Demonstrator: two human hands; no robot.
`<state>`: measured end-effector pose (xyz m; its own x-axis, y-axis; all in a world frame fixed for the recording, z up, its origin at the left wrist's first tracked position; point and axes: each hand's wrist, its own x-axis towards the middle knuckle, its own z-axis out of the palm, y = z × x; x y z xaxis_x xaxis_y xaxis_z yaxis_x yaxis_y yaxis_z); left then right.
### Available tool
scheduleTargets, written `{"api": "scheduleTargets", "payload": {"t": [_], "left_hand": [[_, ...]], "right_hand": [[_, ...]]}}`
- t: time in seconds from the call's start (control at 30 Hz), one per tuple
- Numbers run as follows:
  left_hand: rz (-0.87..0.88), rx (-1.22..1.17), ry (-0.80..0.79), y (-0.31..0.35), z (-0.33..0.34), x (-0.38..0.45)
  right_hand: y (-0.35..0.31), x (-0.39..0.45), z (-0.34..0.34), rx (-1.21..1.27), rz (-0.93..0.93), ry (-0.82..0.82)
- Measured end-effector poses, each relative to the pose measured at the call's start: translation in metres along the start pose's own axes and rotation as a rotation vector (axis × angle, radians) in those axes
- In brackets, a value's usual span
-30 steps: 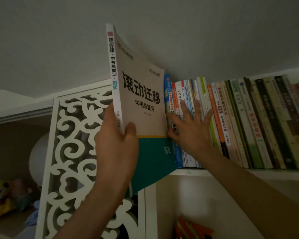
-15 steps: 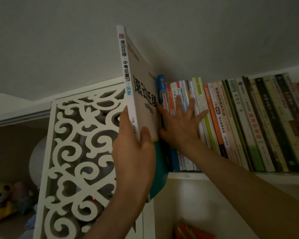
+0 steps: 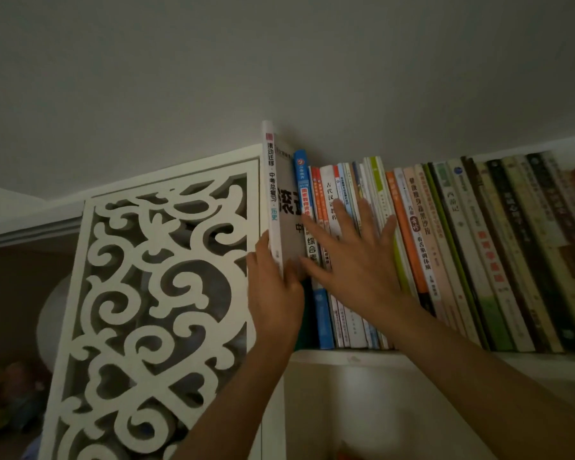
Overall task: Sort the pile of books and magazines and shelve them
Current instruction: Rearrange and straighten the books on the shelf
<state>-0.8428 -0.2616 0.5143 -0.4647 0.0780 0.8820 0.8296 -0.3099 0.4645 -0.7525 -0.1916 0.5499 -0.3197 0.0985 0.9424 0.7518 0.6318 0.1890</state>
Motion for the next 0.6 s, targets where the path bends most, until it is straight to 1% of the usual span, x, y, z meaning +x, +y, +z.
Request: {"api": "scheduleTargets", "payload": {"t": [0.13, 0.23, 0.33, 0.37, 0.43, 0.47, 0.6], "left_hand": [[0.046, 0.038, 0.010, 0.002, 0.005, -0.002], [0.079, 0.080, -0.061, 0.004, -0.004, -0.005], [0.118, 0.250, -0.089, 0.009, -0.016, -0.005], [0.120, 0.275, -0.100, 0.011, -0.018, -0.004], [0.122, 0.244, -0.116, 0.012, -0.018, -0.002], [0.132, 0.239, -0.095, 0.010, -0.017, -0.001], [0.183, 0.210, 0.093, -0.005, 0.002, 0.002]], "right_hand": [[-0.002, 0.000, 0.001, 0.002, -0.001, 0.025], [0.004, -0.002, 0.000, -0.024, -0.010, -0.039], [0.004, -0.003, -0.002, -0.051, -0.001, -0.052], [0.002, -0.003, -0.002, -0.052, 0.005, -0.063], [0.001, -0.004, -0.002, -0.050, 0.014, -0.066], [0.000, -0.004, -0.001, -0.052, 0.011, -0.059], [0.002, -0.005, 0.002, -0.059, -0.001, -0.059]]}}
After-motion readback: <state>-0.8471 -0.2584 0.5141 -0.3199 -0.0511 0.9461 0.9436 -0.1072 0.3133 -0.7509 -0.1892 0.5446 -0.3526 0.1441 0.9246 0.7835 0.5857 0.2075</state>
